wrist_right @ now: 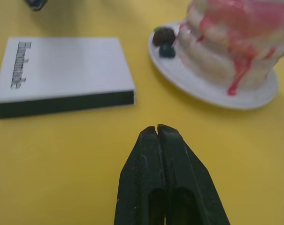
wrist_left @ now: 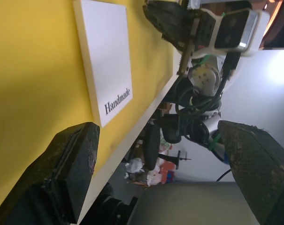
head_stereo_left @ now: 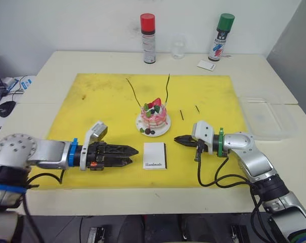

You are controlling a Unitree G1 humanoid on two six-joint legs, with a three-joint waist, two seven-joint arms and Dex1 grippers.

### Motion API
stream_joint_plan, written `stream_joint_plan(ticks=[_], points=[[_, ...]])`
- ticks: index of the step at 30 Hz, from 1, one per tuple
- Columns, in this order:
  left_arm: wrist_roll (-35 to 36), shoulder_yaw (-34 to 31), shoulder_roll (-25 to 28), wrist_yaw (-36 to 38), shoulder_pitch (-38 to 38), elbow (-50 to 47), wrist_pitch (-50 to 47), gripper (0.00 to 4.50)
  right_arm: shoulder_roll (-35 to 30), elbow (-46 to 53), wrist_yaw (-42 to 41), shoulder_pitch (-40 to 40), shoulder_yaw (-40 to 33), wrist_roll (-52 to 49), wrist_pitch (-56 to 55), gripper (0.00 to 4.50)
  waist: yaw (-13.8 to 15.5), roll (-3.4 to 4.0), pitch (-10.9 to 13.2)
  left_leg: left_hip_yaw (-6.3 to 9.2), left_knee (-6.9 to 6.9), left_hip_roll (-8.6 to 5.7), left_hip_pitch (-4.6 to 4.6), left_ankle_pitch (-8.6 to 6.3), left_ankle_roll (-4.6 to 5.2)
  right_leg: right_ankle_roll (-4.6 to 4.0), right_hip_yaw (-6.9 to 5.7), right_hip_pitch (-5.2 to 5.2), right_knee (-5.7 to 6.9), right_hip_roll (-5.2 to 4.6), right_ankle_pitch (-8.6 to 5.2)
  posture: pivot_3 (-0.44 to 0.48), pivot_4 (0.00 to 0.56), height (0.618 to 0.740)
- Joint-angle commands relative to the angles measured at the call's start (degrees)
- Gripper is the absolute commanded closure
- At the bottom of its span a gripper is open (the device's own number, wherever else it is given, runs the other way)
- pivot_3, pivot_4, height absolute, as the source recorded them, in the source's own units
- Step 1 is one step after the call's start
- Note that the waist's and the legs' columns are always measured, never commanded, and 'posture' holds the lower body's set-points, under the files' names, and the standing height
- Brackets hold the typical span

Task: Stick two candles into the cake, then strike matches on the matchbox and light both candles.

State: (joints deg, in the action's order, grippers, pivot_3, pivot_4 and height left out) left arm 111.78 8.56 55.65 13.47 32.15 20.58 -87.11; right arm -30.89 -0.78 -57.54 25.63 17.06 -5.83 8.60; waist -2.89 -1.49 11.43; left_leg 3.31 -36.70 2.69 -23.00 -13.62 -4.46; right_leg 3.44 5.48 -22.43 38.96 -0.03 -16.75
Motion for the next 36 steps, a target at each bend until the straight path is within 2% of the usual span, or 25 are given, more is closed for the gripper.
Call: stream_joint_plan(ticks=[1, 5, 9, 18, 28, 32, 36], points=[[1.22, -0.07, -2.13, -3.70, 2.11, 3.60, -0.80, 0.00, -1.56, 4.54, -2.28, -1.34, 0.00, -0.94, 1.30, 4.48, 0.01, 0.00, 0.00, 0.00, 0.00, 0.00, 0.00, 0.00, 0.00, -0.02, 0.00, 0.00, 0.01, 0.00, 0.01, 0.000, 0.150, 0.740], [1.22, -1.03, -5.67, -8.45, 3.61, 5.55, -0.48, 0.00, -2.09, 6.28, -3.49, -2.52, 0.32, -1.21, 2.38, 4.48, -0.03, -0.01, -0.01, 0.03, -0.01, 0.00, 0.01, 0.00, 0.00, -0.14, -0.01, 0.02, 0.02, 0.00, 0.08, 0.000, 0.150, 0.740], [1.22, -1.58, -9.34, -11.42, 5.03, 7.19, -0.85, 0.00, 0.88, 6.27, -1.98, -2.25, 2.42, 0.17, 3.19, 4.48, -0.03, -0.03, -0.02, 0.04, -0.07, -0.01, 0.05, 0.01, -0.01, -0.13, -0.01, 0.10, 0.03, -0.01, 0.08, 0.000, 0.150, 0.740], [1.22, -3.66, -13.13, -14.72, 4.22, 7.63, -1.51, 0.00, 3.14, 5.64, -2.27, -1.83, 6.13, 2.40, 3.25, 4.48, 0.10, -0.04, -0.04, 0.04, -0.15, -0.08, 0.05, 0.01, -0.02, -0.06, -0.01, 0.14, 0.03, -0.08, 0.09, 0.000, 0.150, 0.740], [1.22, -5.28, -16.35, -18.03, 3.52, 7.62, -1.01, 0.00, 6.70, 5.34, -1.70, -0.11, 6.95, 2.60, 5.12, 4.48, 0.45, -0.05, -0.05, 0.06, -0.16, -0.11, 0.06, 0.02, -0.03, -0.10, -0.03, 0.16, 0.04, -0.11, 0.12, 0.000, 0.150, 0.740], [1.22, -5.98, -17.07, -18.75, 2.95, 6.89, -0.94, 0.00, 5.34, 4.43, -1.79, 0.16, 6.69, 3.41, 4.59, 4.48, 0.71, -0.05, -0.05, 0.06, -0.17, -0.12, 0.07, 0.02, -0.03, -0.09, -0.03, 0.17, 0.03, -0.12, 0.13, 0.000, 0.150, 0.740], [1.22, -6.60, -16.92, -19.32, 2.15, 6.08, -0.93, 0.00, 0.08, 3.36, -4.14, 0.42, 4.62, 3.66, 2.64, 4.48, 1.12, -0.05, -0.06, 0.05, -0.19, -0.14, 0.06, 0.02, -0.04, -0.08, -0.03, 0.18, 0.02, -0.14, 0.14, 0.000, 0.150, 0.740]])
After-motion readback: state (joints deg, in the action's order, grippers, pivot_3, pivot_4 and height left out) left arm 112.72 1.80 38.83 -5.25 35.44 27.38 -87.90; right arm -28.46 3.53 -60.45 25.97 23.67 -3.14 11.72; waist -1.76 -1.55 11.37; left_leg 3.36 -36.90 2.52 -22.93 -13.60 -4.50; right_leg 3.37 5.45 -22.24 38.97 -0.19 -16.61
